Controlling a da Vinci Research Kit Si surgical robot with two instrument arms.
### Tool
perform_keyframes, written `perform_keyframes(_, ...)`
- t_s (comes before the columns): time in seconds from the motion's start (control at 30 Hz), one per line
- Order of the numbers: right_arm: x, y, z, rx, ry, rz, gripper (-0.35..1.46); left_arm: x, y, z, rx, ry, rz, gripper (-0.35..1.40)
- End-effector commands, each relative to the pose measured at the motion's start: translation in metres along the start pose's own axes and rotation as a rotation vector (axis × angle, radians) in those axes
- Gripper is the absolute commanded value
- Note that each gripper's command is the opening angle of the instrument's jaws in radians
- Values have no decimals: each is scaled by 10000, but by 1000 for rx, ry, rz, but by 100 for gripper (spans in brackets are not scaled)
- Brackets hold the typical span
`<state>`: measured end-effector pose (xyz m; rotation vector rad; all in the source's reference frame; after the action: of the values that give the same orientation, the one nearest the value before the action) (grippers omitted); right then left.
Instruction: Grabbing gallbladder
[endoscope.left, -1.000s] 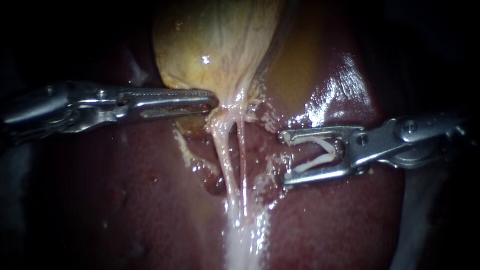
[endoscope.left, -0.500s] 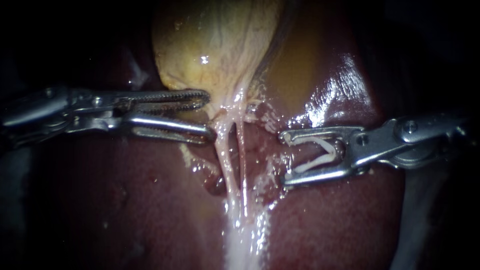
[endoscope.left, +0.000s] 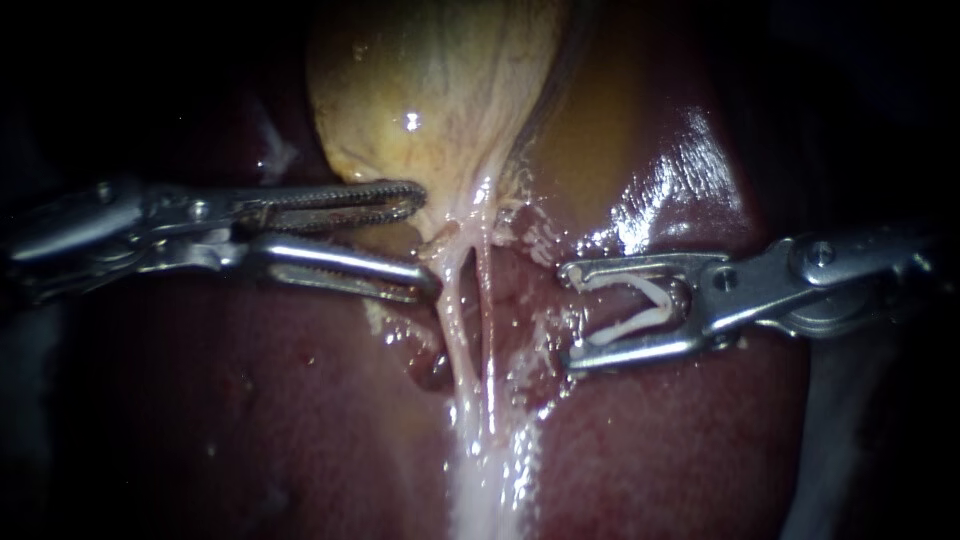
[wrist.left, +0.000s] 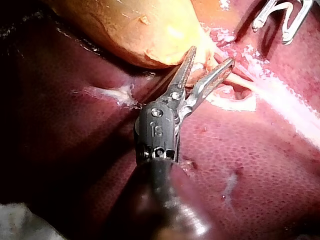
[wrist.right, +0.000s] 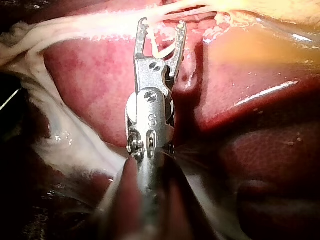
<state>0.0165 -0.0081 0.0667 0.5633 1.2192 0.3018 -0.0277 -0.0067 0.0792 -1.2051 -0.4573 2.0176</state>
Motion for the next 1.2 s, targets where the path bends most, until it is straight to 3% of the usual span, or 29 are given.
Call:
perform_keyframes(0.03, 0, 0, 0, 0, 0, 0, 37, -1, 0, 2, 2, 0, 1, 42)
perform_keyframes(0.47, 0, 0, 1, 0, 0, 0, 37, -6, 1, 20, 8, 1, 5, 20)
perform_keyframes(0.63, 0, 0, 1, 0, 0, 0, 37, -8, -3, 18, 7, -5, 6, -7)
perform_keyframes(0.73, 0, 0, 1, 0, 0, 0, 37, -11, -6, 17, 7, -14, 2, -35)
perform_keyframes(0.93, 1, 0, 1, 0, 0, 0, 37, -15, -9, 12, 10, -44, 23, -35)
perform_keyframes(1.2, 1, -1, 1, 0, 0, 0, 37, -12, -7, 6, 11, -46, 27, -35)
